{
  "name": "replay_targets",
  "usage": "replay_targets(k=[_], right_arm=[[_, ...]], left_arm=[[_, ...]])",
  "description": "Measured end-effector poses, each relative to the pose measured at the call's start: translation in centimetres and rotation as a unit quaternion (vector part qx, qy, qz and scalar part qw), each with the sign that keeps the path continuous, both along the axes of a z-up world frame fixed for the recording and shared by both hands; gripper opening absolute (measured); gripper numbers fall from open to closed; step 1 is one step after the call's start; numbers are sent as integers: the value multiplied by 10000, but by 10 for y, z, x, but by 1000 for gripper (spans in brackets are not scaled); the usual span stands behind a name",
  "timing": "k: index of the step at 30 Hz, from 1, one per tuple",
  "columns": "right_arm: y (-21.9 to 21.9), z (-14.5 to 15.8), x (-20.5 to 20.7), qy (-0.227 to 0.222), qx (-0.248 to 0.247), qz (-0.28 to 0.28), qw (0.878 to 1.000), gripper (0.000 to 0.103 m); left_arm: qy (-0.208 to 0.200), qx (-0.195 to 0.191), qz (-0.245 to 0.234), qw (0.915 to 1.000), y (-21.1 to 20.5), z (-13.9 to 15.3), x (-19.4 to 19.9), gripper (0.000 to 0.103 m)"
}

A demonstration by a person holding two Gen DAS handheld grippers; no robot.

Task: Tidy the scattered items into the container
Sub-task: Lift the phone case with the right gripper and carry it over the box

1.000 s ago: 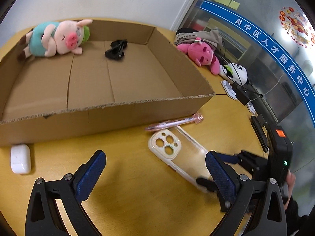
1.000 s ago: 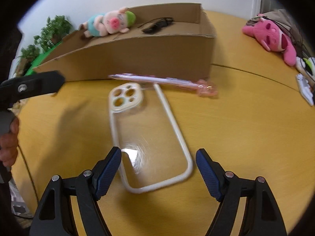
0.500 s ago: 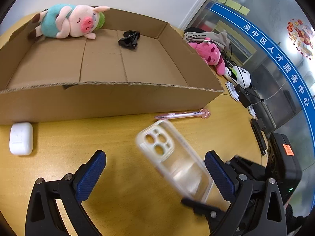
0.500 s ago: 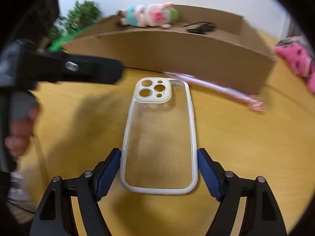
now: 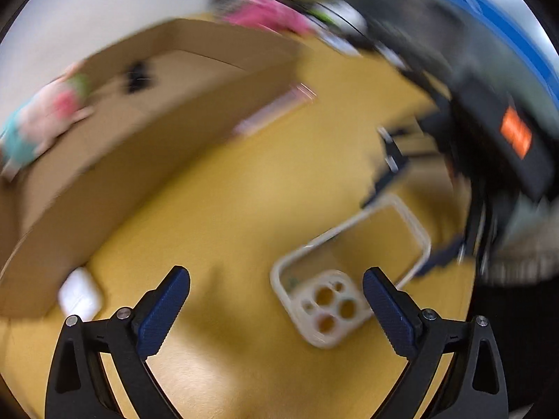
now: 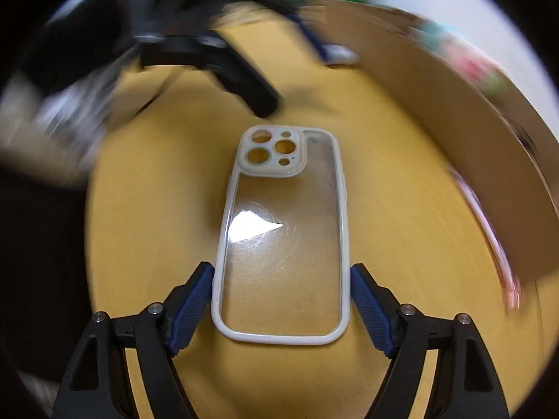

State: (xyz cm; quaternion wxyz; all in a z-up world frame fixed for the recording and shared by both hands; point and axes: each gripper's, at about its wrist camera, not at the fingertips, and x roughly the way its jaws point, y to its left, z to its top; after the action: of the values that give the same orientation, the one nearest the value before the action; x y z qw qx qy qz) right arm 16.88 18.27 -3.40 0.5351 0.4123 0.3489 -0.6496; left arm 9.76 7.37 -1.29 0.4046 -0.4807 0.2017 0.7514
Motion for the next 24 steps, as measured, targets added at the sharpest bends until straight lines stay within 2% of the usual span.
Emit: replay_targets(k=[3, 6, 8, 12, 17, 19, 21, 24], right_arm=[[-5, 1, 3, -38, 278, 528, 9982, 79], [-11, 2, 5, -41, 528, 850, 9950, 79], [-14, 2, 7, -58, 639, 998, 9929, 79], [-19, 3, 9, -69, 761, 1157, 9903, 80], [-25, 4, 10, -64, 783, 1286, 9886, 80], [-27, 5, 10, -66, 786, 1320, 9881, 80], [-30, 6, 8, -59, 784, 1297, 9884, 80], [-34, 8, 5, -25, 786, 1213, 9895, 79]], left_arm=[[113, -382, -865, 9955, 19, -16, 14, 102], [-125, -289, -1216, 9921, 25, -19, 14, 103], [-146, -297, -1410, 9895, 27, -20, 16, 103], [-366, -446, -1865, 9808, 27, -24, 25, 103], [-261, -569, -2064, 9765, 22, -25, 29, 102], [-70, -706, -2080, 9755, 21, -25, 32, 98], [-26, -701, -2094, 9753, 19, -21, 31, 85], [-99, -671, -2033, 9768, 15, -19, 27, 84]])
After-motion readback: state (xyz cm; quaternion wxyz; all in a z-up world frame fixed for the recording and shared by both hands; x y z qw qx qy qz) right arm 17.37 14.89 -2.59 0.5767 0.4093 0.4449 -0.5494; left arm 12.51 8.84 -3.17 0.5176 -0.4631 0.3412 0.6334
